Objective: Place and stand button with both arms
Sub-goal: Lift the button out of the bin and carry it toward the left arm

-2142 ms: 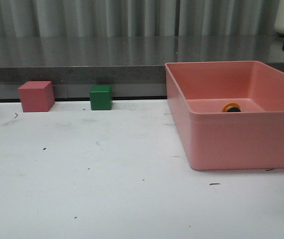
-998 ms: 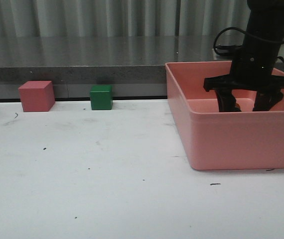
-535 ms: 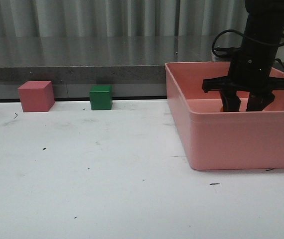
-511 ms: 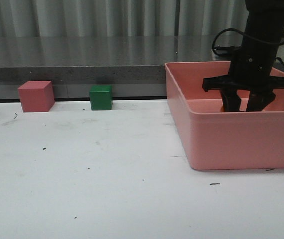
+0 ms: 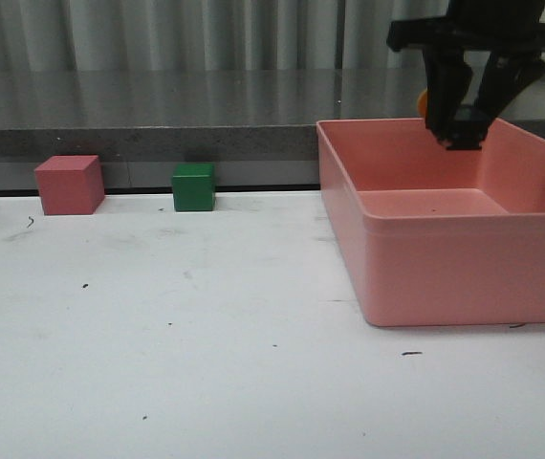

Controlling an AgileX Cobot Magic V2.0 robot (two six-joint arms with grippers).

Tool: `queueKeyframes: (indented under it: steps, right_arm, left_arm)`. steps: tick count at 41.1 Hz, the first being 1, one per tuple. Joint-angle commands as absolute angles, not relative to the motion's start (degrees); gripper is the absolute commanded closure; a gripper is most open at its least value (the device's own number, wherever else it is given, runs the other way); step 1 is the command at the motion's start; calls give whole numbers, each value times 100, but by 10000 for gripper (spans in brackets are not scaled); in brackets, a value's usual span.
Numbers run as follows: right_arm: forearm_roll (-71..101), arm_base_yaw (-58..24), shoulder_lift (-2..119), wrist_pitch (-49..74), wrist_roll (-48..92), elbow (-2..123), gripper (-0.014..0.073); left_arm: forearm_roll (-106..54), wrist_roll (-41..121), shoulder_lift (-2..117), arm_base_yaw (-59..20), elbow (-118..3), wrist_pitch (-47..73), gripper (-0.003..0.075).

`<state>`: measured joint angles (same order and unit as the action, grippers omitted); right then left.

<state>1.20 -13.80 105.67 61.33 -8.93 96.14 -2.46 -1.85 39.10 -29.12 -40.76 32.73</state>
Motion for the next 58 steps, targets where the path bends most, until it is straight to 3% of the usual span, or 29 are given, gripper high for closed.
queueKeyframes:
  steps: [1,12,23,47,58]
  right_arm:
    - [138,-1642,9970,6191,-892,9801,356]
    - [105,-2952,9813,6505,-1189,9924,356]
    - [-498,-4087,10521,6593,-2346,10563,356]
    - [-513,-4363,12572,6553,-3922,11865,356]
    - [0,-4368,13011,6186,-3979,12097,354]
  left_arm:
    - [-260,-197,3937,-2949,-4256,2848,206]
    - [-260,-197,3937,-2949,-4256,2848,206]
    - [-260,-197,3937,-2949,-4256,2848,206]
    - [-260,-197,3937,-2949,-4256,2848,206]
    - [-260,-197,3937,-2949,-4256,2848,206]
